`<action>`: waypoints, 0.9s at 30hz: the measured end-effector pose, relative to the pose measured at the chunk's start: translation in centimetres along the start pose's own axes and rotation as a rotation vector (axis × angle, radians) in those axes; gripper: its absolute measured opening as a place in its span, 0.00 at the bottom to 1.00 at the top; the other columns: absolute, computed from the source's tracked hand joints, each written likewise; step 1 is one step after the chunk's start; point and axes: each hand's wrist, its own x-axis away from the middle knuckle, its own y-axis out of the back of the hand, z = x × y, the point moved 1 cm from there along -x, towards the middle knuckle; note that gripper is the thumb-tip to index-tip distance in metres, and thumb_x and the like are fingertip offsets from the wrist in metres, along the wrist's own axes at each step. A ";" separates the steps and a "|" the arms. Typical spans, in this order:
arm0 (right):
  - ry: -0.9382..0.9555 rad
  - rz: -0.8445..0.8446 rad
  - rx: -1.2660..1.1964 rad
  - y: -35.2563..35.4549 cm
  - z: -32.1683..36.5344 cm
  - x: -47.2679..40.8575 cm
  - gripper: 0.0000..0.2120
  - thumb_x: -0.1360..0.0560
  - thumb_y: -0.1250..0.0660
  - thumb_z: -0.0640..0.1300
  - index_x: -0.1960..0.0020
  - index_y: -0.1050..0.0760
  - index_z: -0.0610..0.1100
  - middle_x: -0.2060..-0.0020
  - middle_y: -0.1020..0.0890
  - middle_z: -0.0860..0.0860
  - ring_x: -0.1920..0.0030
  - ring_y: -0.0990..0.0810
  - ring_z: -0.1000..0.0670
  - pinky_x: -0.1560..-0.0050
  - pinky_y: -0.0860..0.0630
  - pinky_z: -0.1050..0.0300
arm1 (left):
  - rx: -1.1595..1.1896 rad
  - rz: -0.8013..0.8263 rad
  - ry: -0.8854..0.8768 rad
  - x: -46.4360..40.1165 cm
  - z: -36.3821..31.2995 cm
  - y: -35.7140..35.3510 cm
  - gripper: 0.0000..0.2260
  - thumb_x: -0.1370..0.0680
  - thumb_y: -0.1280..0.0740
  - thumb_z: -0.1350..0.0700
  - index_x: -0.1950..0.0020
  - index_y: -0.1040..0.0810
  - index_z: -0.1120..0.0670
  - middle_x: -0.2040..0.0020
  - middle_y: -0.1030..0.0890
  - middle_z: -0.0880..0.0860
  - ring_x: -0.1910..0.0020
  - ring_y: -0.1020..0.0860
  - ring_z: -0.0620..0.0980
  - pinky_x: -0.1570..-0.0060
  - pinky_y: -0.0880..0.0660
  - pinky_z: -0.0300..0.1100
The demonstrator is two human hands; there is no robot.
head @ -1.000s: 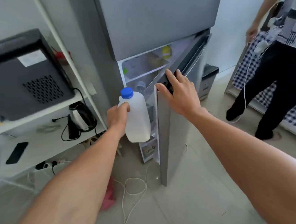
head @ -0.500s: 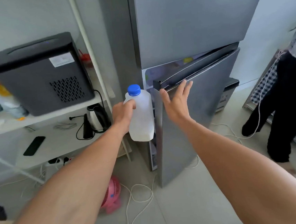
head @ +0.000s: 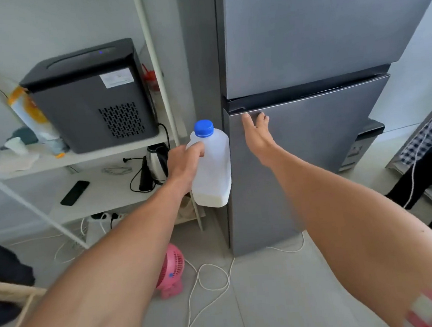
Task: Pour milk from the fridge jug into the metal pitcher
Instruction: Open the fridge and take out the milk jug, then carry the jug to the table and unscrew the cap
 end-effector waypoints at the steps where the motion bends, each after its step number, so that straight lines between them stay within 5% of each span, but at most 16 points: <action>1: -0.017 0.036 0.006 0.1 0.0 -0.5 0.37 0.17 0.52 0.66 0.17 0.64 0.53 0.18 0.65 0.58 0.17 0.49 0.45 0.21 0.44 0.39 | -0.002 -0.003 0.002 0.0 0.1 0.1 0.12 0.38 0.34 0.56 0.69 0.38 0.52 0.69 0.35 0.52 0.65 0.38 0.53 0.65 0.40 0.47; 6: -0.028 0.133 0.082 1.1 -0.5 -1.4 0.38 0.19 0.52 0.68 0.17 0.65 0.58 0.19 0.65 0.63 0.18 0.48 0.45 0.23 0.40 0.36 | -0.007 -0.027 -0.009 0.3 0.1 0.4 0.09 0.37 0.34 0.56 0.62 0.32 0.55 0.63 0.34 0.55 0.63 0.37 0.53 0.62 0.40 0.48; 11: -0.135 0.111 -0.001 1.1 -4.0 0.8 0.36 0.19 0.48 0.68 0.16 0.53 0.56 0.17 0.45 0.56 0.19 0.41 0.45 0.22 0.38 0.39 | -0.002 -0.031 -0.018 1.1 -0.7 -0.5 0.08 0.36 0.34 0.56 0.60 0.30 0.55 0.63 0.32 0.56 0.63 0.35 0.53 0.62 0.39 0.47; 15: -0.320 0.205 -0.083 -0.1 -7.5 3.2 0.31 0.18 0.49 0.66 0.21 0.36 0.53 0.34 0.28 0.54 0.30 0.27 0.41 0.30 0.29 0.37 | 0.052 -0.008 -0.027 1.7 -1.6 -1.6 0.10 0.39 0.34 0.54 0.64 0.32 0.55 0.64 0.29 0.57 0.64 0.30 0.54 0.60 0.36 0.50; 19: -0.429 0.243 -0.421 -0.7 -9.8 4.1 0.32 0.21 0.47 0.70 0.32 0.24 0.50 0.40 0.16 0.48 0.43 0.16 0.42 0.44 0.18 0.36 | 0.064 0.019 -0.038 2.7 -2.1 -2.9 0.12 0.39 0.34 0.51 0.59 0.27 0.55 0.62 0.23 0.57 0.62 0.25 0.54 0.60 0.31 0.50; 27: -0.405 0.109 -0.538 2.3 -11.5 6.6 0.24 0.18 0.47 0.65 0.40 0.20 0.51 0.45 0.14 0.50 0.45 0.15 0.43 0.42 0.19 0.35 | 0.125 0.043 -0.142 5.4 -1.9 -7.0 0.15 0.28 0.44 0.43 0.66 0.44 0.50 0.68 0.39 0.51 0.64 0.41 0.56 0.60 0.41 0.53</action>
